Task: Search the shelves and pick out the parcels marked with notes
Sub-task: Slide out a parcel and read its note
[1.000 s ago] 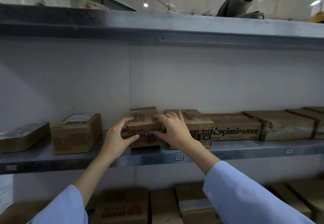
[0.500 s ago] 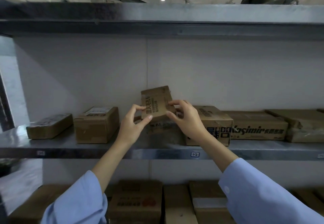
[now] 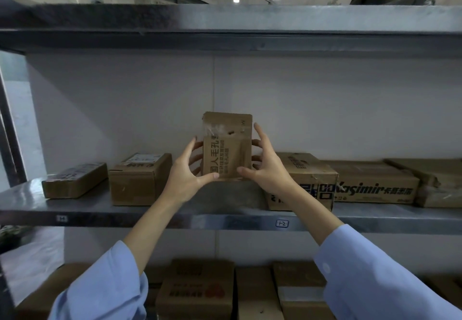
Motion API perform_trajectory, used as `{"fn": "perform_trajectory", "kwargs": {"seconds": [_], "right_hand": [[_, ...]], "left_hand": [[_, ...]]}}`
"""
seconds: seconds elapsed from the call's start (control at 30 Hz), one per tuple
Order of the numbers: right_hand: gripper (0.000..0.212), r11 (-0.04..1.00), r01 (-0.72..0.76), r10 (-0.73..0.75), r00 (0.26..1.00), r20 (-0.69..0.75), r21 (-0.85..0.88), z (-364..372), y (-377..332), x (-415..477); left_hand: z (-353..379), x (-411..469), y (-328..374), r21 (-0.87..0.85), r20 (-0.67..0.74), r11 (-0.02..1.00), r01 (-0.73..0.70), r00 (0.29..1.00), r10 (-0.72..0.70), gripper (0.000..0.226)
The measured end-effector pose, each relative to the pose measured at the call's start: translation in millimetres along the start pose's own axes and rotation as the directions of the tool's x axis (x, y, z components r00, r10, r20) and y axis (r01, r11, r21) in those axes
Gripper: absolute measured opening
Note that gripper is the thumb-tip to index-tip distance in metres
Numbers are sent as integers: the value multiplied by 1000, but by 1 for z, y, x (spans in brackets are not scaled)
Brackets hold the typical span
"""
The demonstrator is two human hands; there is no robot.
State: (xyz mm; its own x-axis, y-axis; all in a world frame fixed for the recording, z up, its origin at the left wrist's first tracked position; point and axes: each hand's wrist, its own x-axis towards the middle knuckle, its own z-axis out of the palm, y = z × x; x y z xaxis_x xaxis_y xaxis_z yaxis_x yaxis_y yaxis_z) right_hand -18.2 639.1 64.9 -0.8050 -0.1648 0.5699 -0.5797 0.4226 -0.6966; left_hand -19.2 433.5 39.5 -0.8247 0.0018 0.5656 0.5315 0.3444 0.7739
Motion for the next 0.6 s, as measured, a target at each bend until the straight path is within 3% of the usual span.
{"fn": "perform_trajectory", "kwargs": {"seconds": [0.13, 0.37, 0.6], "right_hand": [[109, 1000, -24, 24, 1000, 0, -12, 0, -2, 1], [95, 998, -35, 37, 998, 42, -56, -4, -4, -1], [78, 995, -83, 79, 995, 66, 61, -4, -8, -5]], "left_hand": [[1, -1, 8, -89, 8, 996, -17, 1000, 18, 93], [0, -6, 7, -31, -17, 999, -40, 999, 39, 76], [-5, -12, 1, -80, -4, 997, 5, 1000, -5, 70]]}}
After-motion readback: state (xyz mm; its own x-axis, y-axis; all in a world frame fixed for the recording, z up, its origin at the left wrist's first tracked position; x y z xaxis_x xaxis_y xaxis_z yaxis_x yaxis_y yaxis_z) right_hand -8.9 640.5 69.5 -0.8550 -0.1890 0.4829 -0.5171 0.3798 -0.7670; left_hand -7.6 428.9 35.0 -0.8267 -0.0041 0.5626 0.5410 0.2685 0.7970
